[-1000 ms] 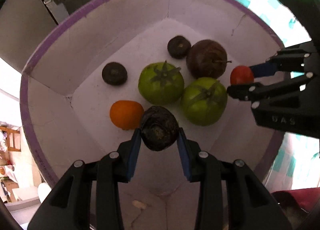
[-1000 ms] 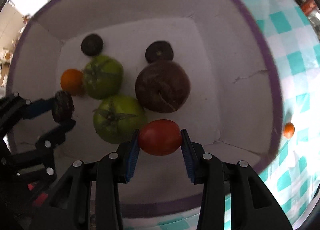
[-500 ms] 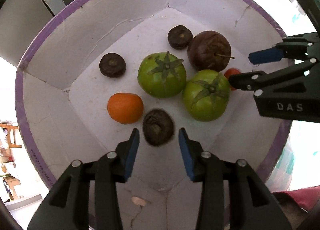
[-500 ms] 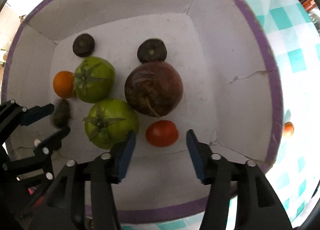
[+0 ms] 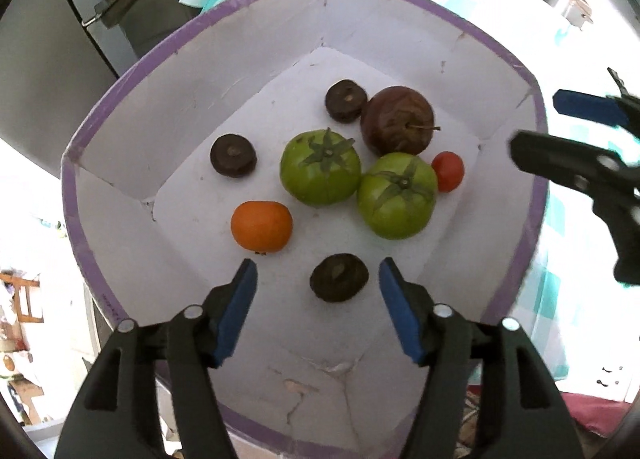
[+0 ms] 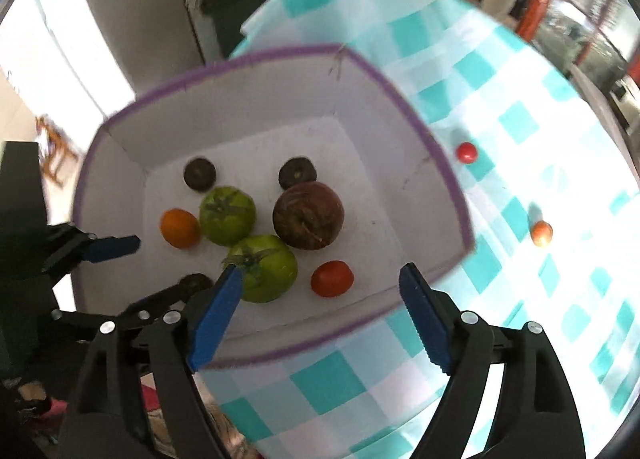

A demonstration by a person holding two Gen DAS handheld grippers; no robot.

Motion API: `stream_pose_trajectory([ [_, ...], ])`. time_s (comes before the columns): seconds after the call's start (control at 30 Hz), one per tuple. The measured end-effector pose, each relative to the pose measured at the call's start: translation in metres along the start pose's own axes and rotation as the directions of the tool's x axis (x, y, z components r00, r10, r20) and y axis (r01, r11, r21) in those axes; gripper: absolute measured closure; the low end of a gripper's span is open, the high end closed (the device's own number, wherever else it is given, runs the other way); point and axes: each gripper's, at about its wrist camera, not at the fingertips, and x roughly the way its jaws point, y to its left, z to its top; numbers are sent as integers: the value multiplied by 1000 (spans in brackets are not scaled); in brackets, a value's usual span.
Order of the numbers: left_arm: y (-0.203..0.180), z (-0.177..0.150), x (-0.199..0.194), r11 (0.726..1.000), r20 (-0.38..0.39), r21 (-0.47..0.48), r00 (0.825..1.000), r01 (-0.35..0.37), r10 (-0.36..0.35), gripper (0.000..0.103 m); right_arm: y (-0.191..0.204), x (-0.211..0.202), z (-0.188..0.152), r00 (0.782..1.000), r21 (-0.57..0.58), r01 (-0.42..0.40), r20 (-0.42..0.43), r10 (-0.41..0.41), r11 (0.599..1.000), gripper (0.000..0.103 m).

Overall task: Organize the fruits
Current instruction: 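Move both open tools back toward the last orange and small tomato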

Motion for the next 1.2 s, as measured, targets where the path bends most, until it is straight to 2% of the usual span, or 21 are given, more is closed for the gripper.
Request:
stream_pose_trajectory([
  [0.1, -11, -6, -5, 999, 13, 40, 1000, -15, 14, 29, -8, -19, -22, 997, 61, -22, 75, 18, 998, 19],
  [0.23, -15, 1, -2, 999, 5, 34, 1000, -18, 18, 26, -30, -20, -36, 989, 134, -46, 144, 27, 990, 18],
  [0.43, -35, 25, 3, 997, 16, 34, 998, -63, 62, 23, -99, -15, -40, 978, 267, -78, 207, 22, 961, 18],
  [0.5, -44, 34, 2, 995, 23, 38, 996, -90, 89, 19, -123, -12, -38, 978, 310, -79, 207, 14, 947, 18],
  [0.6, -63, 52, 2, 990, 32, 54, 991, -131, 129, 19, -164, -2, -41, 979, 376, -79, 205, 1, 923, 16],
  [0.7, -83, 71, 2, 981, 38, 73, 984, -177, 175, 19, -210, 20, -47, 987, 438, -61, 158, -10, 897, 16],
  [0.87, -120, 107, 5, 966, 52, 89, 970, -242, 238, 19, -264, 55, -58, 995, 490, -35, 100, -16, 871, 16],
  [0.97, -141, 126, 7, 959, 57, 87, 963, -268, 264, 19, -286, 76, -61, 997, 490, -26, 73, -12, 871, 16],
  [1.1, -163, 146, 5, 953, 73, 76, 955, -294, 289, 19, -305, 105, -52, 998, 455, -5, 64, -27, 890, 16],
  [1.17, -172, 164, 0, 966, 108, 42, 963, -254, 248, 16, -311, 116, -44, 996, 437, 3, 78, -41, 899, 16],
  [1.2, -177, 176, -2, 975, 122, 17, 968, -222, 219, 11, -314, 121, -40, 995, 430, -1, 91, -43, 903, 16],
])
